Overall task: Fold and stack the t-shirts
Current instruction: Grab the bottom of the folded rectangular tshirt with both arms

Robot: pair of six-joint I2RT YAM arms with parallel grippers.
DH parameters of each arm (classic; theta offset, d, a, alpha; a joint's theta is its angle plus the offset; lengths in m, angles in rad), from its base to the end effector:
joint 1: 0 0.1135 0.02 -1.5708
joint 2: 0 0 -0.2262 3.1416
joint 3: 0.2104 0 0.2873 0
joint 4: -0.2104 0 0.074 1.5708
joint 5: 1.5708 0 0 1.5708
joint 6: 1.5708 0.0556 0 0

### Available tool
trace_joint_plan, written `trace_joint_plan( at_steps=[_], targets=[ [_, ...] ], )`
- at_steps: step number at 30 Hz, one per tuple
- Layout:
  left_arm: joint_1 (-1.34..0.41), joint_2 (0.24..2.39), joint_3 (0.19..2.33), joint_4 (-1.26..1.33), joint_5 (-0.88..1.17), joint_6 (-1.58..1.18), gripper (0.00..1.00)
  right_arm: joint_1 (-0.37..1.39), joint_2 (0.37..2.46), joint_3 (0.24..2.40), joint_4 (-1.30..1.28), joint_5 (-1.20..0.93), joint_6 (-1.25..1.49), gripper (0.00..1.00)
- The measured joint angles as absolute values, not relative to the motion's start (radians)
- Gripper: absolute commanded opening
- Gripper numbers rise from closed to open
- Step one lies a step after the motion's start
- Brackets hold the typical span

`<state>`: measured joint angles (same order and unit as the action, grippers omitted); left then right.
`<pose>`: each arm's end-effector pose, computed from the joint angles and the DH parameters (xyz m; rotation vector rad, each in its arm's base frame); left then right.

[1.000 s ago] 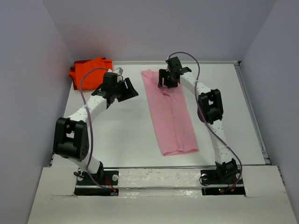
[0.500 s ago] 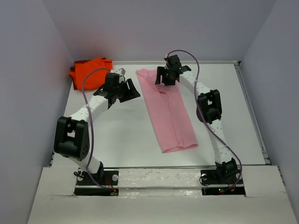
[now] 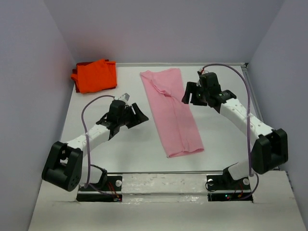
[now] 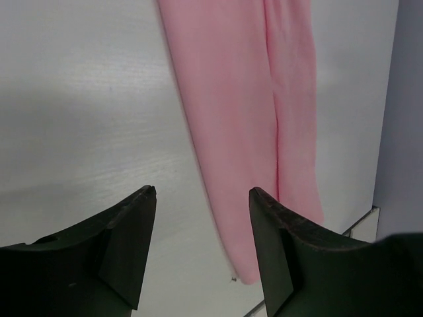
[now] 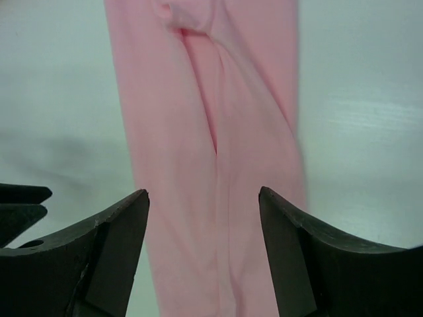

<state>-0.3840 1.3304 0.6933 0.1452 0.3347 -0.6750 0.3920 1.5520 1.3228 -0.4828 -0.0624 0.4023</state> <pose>0.3077 -0.1440 0.1545 -0.0977 2.1847 -0.9752 0.3693 0.1564 0.2497 -0.0213 2.3287 0.4794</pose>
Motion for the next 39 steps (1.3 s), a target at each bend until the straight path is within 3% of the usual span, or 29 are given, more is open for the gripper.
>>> trace_joint_plan(
  at_steps=[9,10,11,12,17,39],
  targets=[
    [-0.611,1.247,0.544,0.234,0.226,-0.853,0.67,0.392,1.328,0.851,-0.468,-0.029,0.504,0.73],
    [-0.635,1.25,0.54,0.244,0.216,-0.867,0.67,0.392,1.322,0.825,-0.472,-0.028,0.518,0.75],
    [-0.671,1.257,0.538,0.259,0.197,-0.886,0.67,0.392,1.314,0.801,-0.474,-0.026,0.533,0.83],
    [-0.686,1.263,0.537,0.266,0.189,-0.895,0.67,0.392,1.306,0.786,-0.477,-0.026,0.544,0.92],
    [-0.768,1.325,0.517,0.324,0.155,-0.944,0.67,0.392,1.23,0.726,-0.489,-0.026,0.577,0.96],
    [-1.01,1.518,0.535,0.423,0.1,-1.053,0.67,0.402,0.973,0.541,-0.607,-0.029,0.779,0.96]
  ],
)
